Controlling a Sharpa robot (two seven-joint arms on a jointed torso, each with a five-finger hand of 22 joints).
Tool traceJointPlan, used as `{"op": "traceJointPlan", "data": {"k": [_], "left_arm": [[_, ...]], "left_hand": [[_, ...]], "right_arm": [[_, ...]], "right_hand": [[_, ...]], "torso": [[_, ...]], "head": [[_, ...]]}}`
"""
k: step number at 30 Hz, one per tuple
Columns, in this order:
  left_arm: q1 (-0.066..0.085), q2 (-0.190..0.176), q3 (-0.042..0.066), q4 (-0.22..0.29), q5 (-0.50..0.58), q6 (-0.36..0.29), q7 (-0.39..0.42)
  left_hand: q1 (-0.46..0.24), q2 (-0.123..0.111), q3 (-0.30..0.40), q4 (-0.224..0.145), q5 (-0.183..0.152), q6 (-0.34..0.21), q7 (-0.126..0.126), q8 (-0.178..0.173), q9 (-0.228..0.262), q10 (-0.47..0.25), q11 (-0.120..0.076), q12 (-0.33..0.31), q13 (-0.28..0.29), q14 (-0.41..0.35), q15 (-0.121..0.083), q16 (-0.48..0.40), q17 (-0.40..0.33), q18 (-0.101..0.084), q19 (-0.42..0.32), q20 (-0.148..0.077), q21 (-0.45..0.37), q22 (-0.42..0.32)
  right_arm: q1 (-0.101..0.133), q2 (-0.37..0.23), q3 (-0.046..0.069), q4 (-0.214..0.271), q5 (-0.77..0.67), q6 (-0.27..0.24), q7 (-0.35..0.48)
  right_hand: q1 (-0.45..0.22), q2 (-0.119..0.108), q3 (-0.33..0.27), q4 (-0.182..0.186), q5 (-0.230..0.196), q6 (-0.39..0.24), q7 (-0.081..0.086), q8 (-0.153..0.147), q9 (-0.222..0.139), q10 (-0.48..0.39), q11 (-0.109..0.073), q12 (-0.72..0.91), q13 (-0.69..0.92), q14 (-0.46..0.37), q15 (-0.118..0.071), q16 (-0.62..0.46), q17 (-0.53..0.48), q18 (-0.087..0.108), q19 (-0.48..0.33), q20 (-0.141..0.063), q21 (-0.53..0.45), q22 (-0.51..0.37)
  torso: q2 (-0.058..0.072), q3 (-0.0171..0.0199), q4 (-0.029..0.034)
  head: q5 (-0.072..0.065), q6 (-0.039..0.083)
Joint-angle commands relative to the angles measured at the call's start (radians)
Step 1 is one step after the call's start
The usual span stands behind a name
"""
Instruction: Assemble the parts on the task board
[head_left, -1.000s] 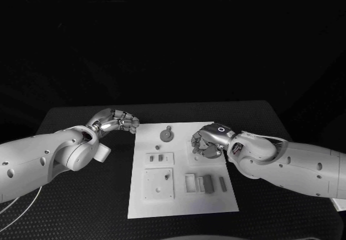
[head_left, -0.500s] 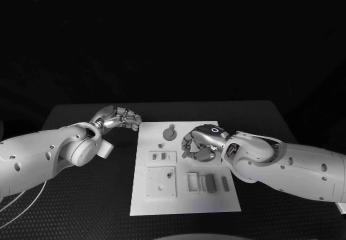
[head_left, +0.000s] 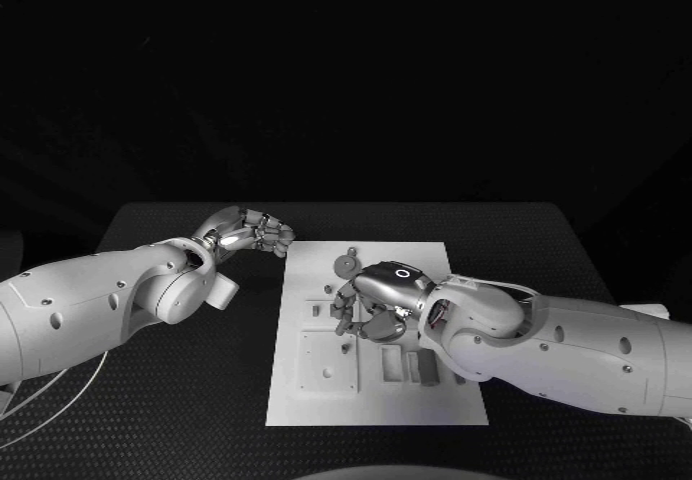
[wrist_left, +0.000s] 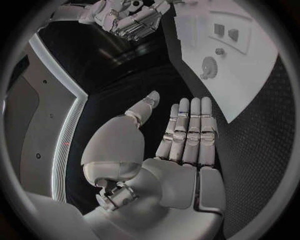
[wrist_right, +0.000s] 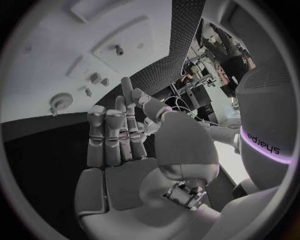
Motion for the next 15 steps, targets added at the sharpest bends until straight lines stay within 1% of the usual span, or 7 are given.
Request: {"op": "traceJointPlan", "data": {"k": [1, 4, 6, 8, 11, 12, 15], "left_arm": [[0.000, 0.006, 0.001, 0.001, -0.006, -0.006, 0.019], [0.000, 0.006, 0.001, 0.001, -0.001, -0.007, 0.018], [0.000, 0.006, 0.001, 0.001, 0.000, -0.007, 0.018], [0.000, 0.007, 0.001, -0.001, 0.000, -0.006, 0.018], [0.000, 0.007, 0.001, 0.000, 0.000, -0.005, 0.017], [0.000, 0.007, 0.001, 0.000, 0.000, -0.005, 0.017], [0.000, 0.008, 0.001, 0.001, 0.000, -0.004, 0.017]], "left_hand": [[-0.005, 0.002, 0.003, 0.005, 0.001, 0.000, 0.006, -0.004, -0.001, 0.002, 0.004, 0.005, -0.002, 0.005, 0.006, -0.002, -0.001, 0.017, 0.001, 0.008, -0.006, -0.001], [-0.005, 0.002, 0.003, 0.005, 0.001, 0.000, 0.006, -0.004, -0.001, 0.002, 0.004, 0.005, -0.002, 0.005, 0.005, -0.002, -0.001, 0.017, 0.001, 0.008, -0.006, -0.001], [-0.005, 0.002, 0.003, 0.005, 0.001, 0.000, 0.006, -0.004, -0.001, 0.002, 0.004, 0.006, -0.002, 0.005, 0.005, -0.002, -0.001, 0.017, 0.001, 0.008, -0.006, -0.001], [-0.005, 0.002, 0.003, 0.005, 0.001, 0.000, 0.006, -0.004, -0.001, 0.002, 0.004, 0.006, -0.002, 0.005, 0.005, -0.002, -0.001, 0.017, 0.001, 0.008, -0.006, -0.001], [-0.005, 0.002, 0.003, 0.005, 0.001, 0.000, 0.006, -0.004, -0.001, 0.002, 0.004, 0.006, -0.002, 0.005, 0.005, -0.002, -0.001, 0.017, 0.002, 0.008, -0.006, -0.001], [-0.005, 0.002, 0.003, 0.005, 0.001, 0.000, 0.006, -0.004, -0.001, 0.002, 0.004, 0.006, -0.002, 0.005, 0.005, -0.002, -0.001, 0.017, 0.002, 0.008, -0.006, -0.001], [-0.005, 0.002, 0.003, 0.005, 0.001, 0.000, 0.006, -0.004, -0.001, 0.002, 0.005, 0.006, -0.003, 0.005, 0.005, -0.002, -0.001, 0.017, 0.002, 0.008, -0.006, -0.001]], "right_arm": [[-0.016, 0.017, -0.003, -0.008, -0.033, 0.021, 0.014], [-0.029, 0.029, -0.007, -0.013, -0.055, 0.026, 0.012], [-0.033, 0.035, -0.009, -0.015, -0.059, 0.028, 0.013], [-0.037, 0.042, -0.010, -0.017, -0.067, 0.028, 0.013], [-0.040, 0.052, -0.012, -0.022, -0.078, 0.029, 0.013], [-0.042, 0.058, -0.014, -0.025, -0.087, 0.029, 0.014], [-0.046, 0.067, -0.017, -0.033, -0.107, 0.033, 0.011]], "right_hand": [[0.011, 0.019, 0.004, 0.000, 0.002, 0.005, 0.001, 0.004, 0.021, 0.123, -0.026, 0.000, 0.001, -0.004, -0.008, -0.005, 0.001, 0.062, -0.002, -0.008, 0.002, 0.001], [0.011, 0.019, 0.004, 0.000, 0.002, 0.005, 0.001, 0.004, 0.022, 0.123, -0.026, 0.000, 0.001, -0.004, -0.009, -0.005, 0.001, 0.062, -0.002, -0.008, 0.002, 0.001], [0.011, 0.019, 0.004, 0.000, 0.002, 0.005, 0.001, 0.004, 0.022, 0.122, -0.026, 0.000, 0.002, -0.004, -0.009, -0.005, 0.001, 0.062, -0.002, -0.008, 0.002, 0.001], [0.012, 0.019, 0.004, 0.000, 0.002, 0.005, 0.001, 0.004, 0.022, 0.122, -0.026, 0.000, 0.002, -0.004, -0.009, -0.005, 0.001, 0.062, -0.002, -0.008, 0.002, 0.001], [0.012, 0.019, 0.004, 0.000, 0.002, 0.005, 0.001, 0.004, 0.022, 0.122, -0.026, 0.000, 0.002, -0.004, -0.009, -0.005, 0.001, 0.062, -0.002, -0.008, 0.002, 0.001], [0.012, 0.019, 0.004, 0.000, 0.002, 0.005, 0.001, 0.004, 0.022, 0.122, -0.026, 0.000, 0.003, -0.004, -0.009, -0.005, 0.001, 0.062, -0.003, -0.008, 0.002, 0.001], [0.012, 0.019, 0.004, 0.000, 0.002, 0.005, 0.001, 0.003, 0.022, 0.122, -0.026, -0.001, 0.003, -0.005, -0.009, -0.006, 0.001, 0.062, -0.003, -0.008, 0.002, 0.001]], "torso": [[0.000, 0.0006, 0.0007], [0.001, 0.0010, 0.0019], [0.000, 0.0004, 0.0005], [0.000, 0.0005, -0.0009], [0.001, 0.0011, -0.0004], [0.000, 0.0015, -0.0002], [0.000, 0.0018, -0.0007]], "head": [[0.002, 0.003], [0.003, 0.003], [0.008, 0.003], [0.011, 0.002], [0.014, -0.002], [0.017, -0.004], [0.023, -0.006]]}}
